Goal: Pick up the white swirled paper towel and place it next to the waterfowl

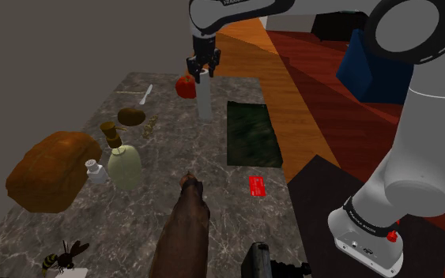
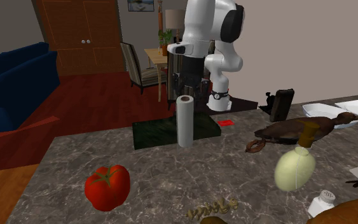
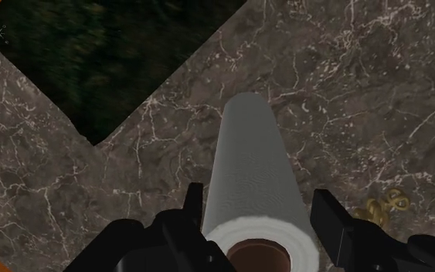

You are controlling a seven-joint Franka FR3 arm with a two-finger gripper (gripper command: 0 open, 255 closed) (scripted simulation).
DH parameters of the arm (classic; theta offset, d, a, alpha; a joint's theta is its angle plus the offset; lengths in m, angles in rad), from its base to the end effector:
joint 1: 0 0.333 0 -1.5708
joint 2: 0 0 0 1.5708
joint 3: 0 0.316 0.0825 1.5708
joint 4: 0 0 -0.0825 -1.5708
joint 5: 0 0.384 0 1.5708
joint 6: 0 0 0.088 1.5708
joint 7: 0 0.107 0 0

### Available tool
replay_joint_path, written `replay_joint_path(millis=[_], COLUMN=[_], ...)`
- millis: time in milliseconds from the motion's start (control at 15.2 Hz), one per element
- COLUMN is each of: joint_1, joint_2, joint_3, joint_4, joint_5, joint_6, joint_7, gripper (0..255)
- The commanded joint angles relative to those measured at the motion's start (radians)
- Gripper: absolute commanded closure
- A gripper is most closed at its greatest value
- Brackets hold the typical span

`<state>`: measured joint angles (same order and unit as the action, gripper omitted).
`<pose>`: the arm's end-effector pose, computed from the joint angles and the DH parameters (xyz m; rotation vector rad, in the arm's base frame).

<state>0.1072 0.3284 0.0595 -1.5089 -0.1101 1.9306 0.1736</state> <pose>0.6626 0.0986 0.4862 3.0684 0.0352 0.1645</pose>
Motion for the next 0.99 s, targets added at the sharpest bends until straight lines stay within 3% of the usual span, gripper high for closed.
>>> replay_joint_path(millis=[0,924], joint_1=[0.000,0.005], joint_2=[0.001,0.022], joint_3=[0.000,0.001], joint_4=[0.029,0.248], joint_5=[0.001,0.004], joint_6=[-0.028,-0.226], joint_7=[-0.003,-0.019], gripper=[255,255])
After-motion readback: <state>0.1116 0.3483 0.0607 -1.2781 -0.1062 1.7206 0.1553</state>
